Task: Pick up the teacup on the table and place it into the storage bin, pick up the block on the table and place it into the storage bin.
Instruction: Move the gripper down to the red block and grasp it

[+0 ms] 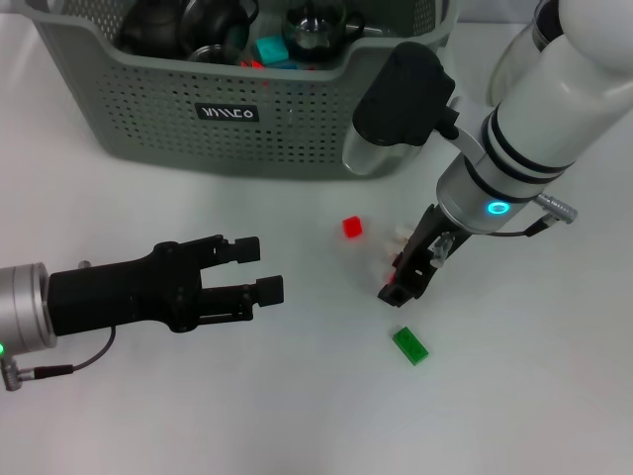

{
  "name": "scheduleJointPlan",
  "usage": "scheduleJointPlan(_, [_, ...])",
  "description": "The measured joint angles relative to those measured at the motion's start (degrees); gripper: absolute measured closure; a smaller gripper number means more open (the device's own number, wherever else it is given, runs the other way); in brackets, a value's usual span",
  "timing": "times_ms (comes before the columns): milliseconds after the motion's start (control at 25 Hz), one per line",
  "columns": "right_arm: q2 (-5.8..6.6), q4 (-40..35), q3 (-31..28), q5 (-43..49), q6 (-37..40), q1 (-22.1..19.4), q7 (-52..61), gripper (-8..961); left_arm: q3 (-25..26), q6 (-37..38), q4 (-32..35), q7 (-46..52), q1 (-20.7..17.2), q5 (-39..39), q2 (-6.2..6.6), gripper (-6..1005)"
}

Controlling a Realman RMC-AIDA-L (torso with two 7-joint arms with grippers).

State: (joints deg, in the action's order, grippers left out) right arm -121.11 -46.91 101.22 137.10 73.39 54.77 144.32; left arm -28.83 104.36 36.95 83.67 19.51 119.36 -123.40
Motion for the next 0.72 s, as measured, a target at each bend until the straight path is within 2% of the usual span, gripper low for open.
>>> scheduleJointPlan(40, [0.00,0.0,0.0,0.0,0.0,0.0,0.0,344,0.0,0.0,0.0,0.0,0.0,0.0,0.00,168])
scheduleJointPlan(280, [0.06,0.5,-0.2,0.0,0.2,0.0,0.0,574,0.0,0.0,0.0,0.0,0.0,0.0,0.00,168])
scheduleJointPlan(720, [0.09,0.8,-0.4,0.0,-0.1,0.0,0.1,602,0.0,0.1,0.0,0.0,0.0,0.0,0.00,169])
